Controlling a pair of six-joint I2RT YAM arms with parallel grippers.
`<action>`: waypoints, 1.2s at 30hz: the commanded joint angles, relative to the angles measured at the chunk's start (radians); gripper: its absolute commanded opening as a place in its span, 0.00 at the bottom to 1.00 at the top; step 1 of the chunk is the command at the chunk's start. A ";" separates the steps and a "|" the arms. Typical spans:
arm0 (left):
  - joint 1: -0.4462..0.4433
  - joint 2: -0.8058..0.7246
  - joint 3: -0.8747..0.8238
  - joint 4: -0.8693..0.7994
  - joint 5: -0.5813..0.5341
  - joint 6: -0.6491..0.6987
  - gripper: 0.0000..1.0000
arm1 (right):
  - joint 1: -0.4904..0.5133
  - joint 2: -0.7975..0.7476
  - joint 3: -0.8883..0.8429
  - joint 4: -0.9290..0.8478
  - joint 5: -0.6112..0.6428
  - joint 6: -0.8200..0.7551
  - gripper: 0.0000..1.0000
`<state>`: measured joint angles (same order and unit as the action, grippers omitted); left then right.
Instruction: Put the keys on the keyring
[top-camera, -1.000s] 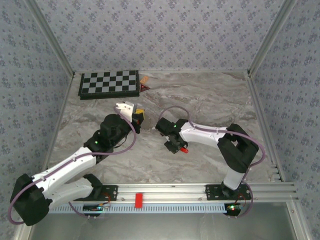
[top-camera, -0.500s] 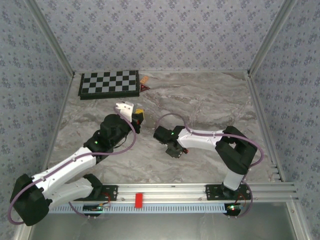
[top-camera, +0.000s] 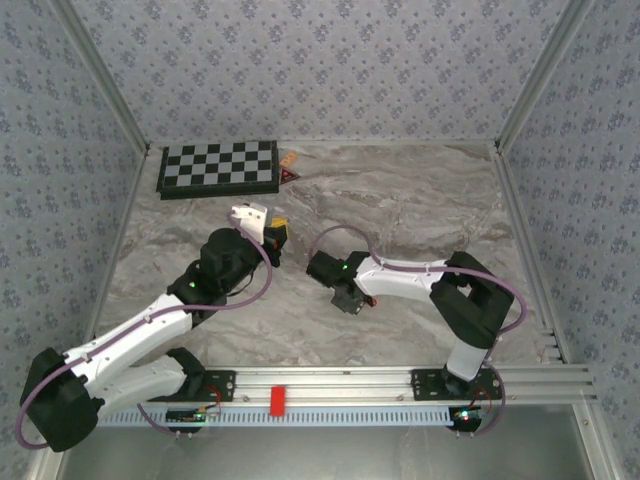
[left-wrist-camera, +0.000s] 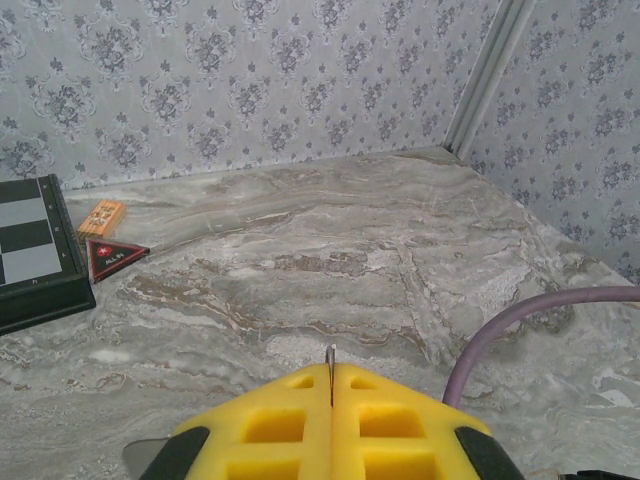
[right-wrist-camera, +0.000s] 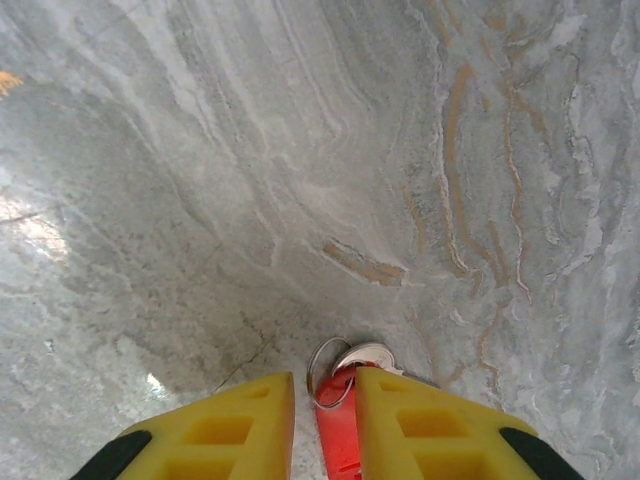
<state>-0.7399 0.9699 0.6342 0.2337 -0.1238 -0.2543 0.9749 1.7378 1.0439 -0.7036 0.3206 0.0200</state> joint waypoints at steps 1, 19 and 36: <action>-0.002 -0.017 0.015 0.029 0.007 -0.002 0.00 | -0.006 0.020 -0.007 -0.010 0.024 -0.013 0.22; -0.002 -0.015 0.019 0.027 0.022 -0.002 0.00 | -0.009 0.025 -0.012 -0.011 0.055 -0.008 0.15; -0.003 -0.014 0.021 0.026 0.029 -0.003 0.00 | -0.010 0.029 -0.008 -0.009 0.058 -0.011 0.11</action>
<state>-0.7399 0.9699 0.6342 0.2337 -0.1146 -0.2543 0.9691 1.7569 1.0431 -0.6998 0.3576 0.0101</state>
